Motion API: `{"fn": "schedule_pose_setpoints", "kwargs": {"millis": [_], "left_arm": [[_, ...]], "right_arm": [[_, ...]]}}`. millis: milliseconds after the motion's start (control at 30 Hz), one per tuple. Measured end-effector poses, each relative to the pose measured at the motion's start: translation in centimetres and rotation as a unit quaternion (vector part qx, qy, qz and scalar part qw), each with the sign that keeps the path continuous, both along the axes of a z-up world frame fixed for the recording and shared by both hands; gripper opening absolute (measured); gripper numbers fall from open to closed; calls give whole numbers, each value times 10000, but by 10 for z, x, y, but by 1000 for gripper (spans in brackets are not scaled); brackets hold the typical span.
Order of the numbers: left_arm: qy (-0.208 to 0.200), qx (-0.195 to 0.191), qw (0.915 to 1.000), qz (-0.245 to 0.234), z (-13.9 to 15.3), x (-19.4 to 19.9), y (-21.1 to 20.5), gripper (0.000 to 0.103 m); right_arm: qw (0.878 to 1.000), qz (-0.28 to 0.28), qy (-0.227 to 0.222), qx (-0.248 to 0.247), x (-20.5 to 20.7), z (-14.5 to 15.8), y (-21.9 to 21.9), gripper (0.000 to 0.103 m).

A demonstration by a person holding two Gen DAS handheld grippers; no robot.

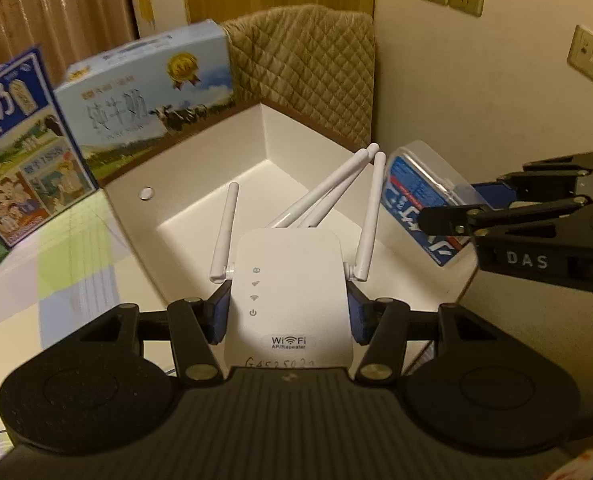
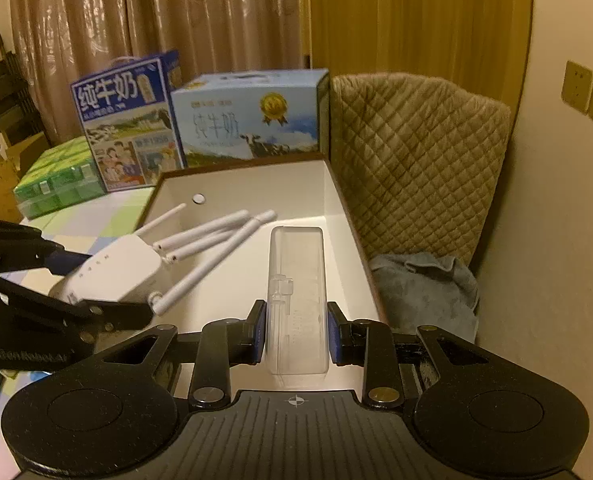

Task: Organize rigid objects
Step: 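Carry the router in the left tool and the case in the right tool over the brown box, then lower the router with the left tool and the case with the right tool into the box, opening both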

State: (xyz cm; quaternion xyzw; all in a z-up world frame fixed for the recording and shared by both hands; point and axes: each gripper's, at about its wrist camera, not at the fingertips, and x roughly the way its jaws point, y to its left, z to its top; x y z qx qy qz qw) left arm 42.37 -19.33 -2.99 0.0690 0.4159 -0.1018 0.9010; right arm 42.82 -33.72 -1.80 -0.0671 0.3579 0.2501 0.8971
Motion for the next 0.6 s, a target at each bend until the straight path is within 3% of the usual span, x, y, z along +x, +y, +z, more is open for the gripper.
{"fn": "schedule_pose_setpoints", "kwargs": {"millis": [333,600], "left_arm": [[696,188,9972,196,-53,29,-9,52],[712,220,9971,142,-68,31,-13,52]], "right_arm": [[9977,178,487,-440,37,-42,0,27],[9957,240,564,-688,43,-58,6,27]]}}
